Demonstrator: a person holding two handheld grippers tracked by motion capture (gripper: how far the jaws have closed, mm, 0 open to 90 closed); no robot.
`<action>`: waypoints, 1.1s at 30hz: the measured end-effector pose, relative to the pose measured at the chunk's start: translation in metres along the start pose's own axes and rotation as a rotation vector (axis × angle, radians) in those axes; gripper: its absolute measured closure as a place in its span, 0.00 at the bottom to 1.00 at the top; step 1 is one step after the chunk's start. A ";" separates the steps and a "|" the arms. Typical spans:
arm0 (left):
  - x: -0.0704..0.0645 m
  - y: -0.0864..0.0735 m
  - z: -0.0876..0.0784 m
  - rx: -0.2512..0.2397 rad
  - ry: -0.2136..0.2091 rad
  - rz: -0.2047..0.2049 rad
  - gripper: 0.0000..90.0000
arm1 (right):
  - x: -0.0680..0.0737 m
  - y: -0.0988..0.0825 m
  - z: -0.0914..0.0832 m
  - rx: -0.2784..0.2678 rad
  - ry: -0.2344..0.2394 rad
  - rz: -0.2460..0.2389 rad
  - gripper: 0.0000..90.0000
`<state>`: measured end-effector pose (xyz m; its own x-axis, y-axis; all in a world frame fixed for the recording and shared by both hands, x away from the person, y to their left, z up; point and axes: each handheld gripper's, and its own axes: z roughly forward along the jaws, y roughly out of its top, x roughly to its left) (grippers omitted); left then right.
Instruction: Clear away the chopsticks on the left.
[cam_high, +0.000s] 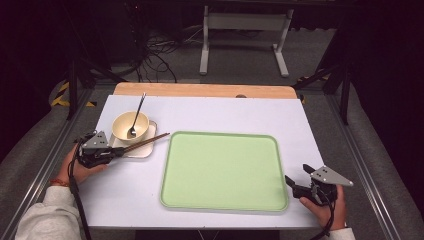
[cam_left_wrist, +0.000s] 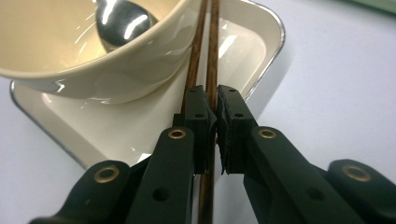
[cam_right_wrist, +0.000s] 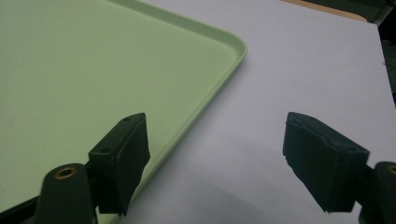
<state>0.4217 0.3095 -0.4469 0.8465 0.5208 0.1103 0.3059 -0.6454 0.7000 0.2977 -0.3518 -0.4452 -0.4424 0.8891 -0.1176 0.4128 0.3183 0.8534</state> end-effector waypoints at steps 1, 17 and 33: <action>0.000 0.001 0.000 0.000 0.000 0.007 0.94 | 0.000 0.000 0.000 0.000 -0.001 0.000 0.26; -0.007 0.002 -0.009 -0.063 -0.007 -0.018 0.94 | 0.000 0.001 -0.001 0.000 -0.012 0.000 0.27; -0.020 0.010 -0.020 -0.094 0.004 -0.060 0.94 | 0.001 0.003 0.000 -0.005 -0.017 0.001 0.27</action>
<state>0.3989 0.3033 -0.4277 0.8260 0.5593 0.0692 0.3135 -0.5580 0.7684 0.2983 -0.3499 -0.4430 -0.4283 0.8949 -0.1255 0.4089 0.3158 0.8562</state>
